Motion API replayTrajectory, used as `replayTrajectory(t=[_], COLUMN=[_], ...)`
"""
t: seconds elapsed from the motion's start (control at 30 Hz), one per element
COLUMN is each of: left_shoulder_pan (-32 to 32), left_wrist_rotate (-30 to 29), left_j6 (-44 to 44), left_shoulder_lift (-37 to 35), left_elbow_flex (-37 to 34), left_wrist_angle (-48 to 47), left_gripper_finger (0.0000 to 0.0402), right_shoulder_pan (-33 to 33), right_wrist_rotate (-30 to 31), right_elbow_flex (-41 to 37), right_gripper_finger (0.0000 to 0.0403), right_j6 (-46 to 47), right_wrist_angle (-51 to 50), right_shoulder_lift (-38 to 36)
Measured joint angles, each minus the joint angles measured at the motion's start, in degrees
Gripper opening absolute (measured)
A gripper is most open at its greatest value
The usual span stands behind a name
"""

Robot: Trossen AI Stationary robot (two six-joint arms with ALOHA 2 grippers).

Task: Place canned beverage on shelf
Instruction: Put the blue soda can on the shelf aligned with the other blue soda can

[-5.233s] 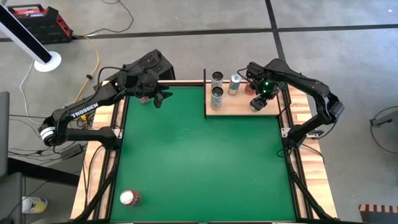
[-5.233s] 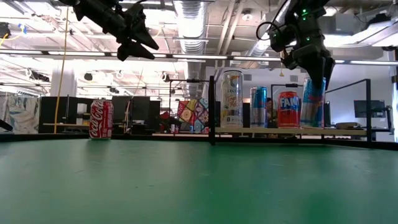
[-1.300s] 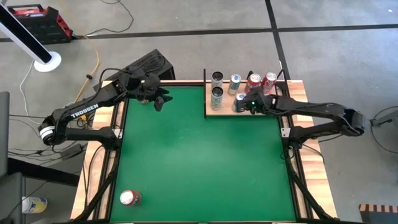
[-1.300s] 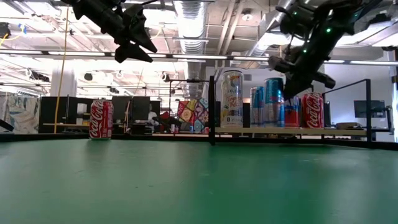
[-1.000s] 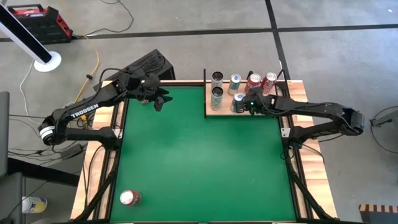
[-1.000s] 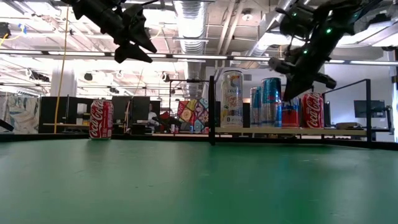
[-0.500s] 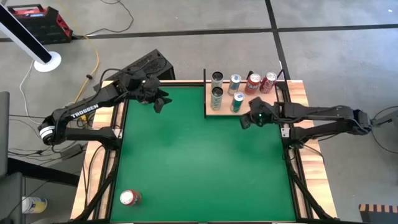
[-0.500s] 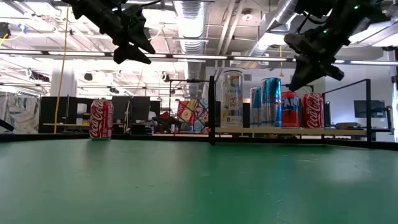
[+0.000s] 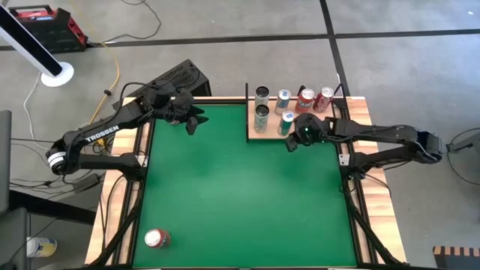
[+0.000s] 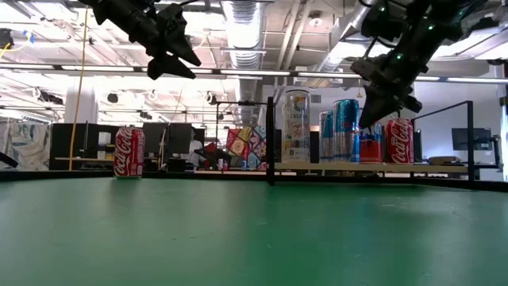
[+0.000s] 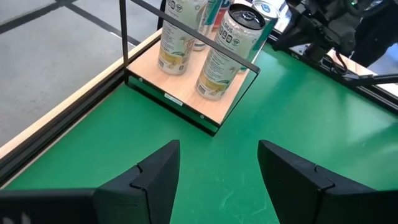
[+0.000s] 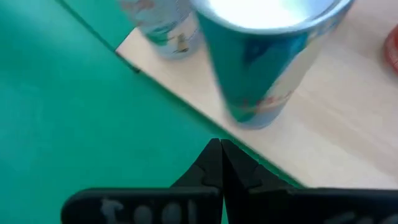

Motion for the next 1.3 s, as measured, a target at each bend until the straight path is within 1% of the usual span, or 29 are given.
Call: replayTrajectory(t=[0.23, 0.6, 0.73, 0.87, 1.17, 1.3], left_shoulder_pan=[0.00, 0.00, 0.00, 0.00, 0.00, 0.00], left_wrist_rotate=[-0.02, -0.33, -0.45, -0.44, -0.44, -0.42], left_j6=[-0.04, 0.27, 0.27, 0.27, -0.05, -0.49], left_shoulder_lift=[0.00, 0.00, 0.00, 0.00, 0.00, 0.00], left_elbow_flex=[0.00, 0.00, 0.00, 0.00, 0.00, 0.00], left_wrist_angle=[-0.81, -0.90, -0.89, -0.90, -0.88, -0.90], left_gripper_finger=[0.0201, 0.0201, 0.0201, 0.0201, 0.0201, 0.0201], right_shoulder_pan=[-3.22, -7.07, -7.50, -7.93, -8.16, -7.35], right_wrist_rotate=[-2.33, -2.82, -2.80, -2.62, -1.66, -2.79], right_elbow_flex=[0.00, 0.00, 0.00, 0.00, 0.00, 0.00], right_gripper_finger=[0.0019, 0.0018, 0.0018, 0.0019, 0.0019, 0.0020], right_j6=[-3.19, -5.63, -6.01, -4.25, -4.09, -3.69], right_wrist_angle=[3.48, 6.20, 8.14, 9.71, 10.09, 9.98], right_shoulder_lift=[0.09, 0.09, 0.09, 0.09, 0.09, 0.09])
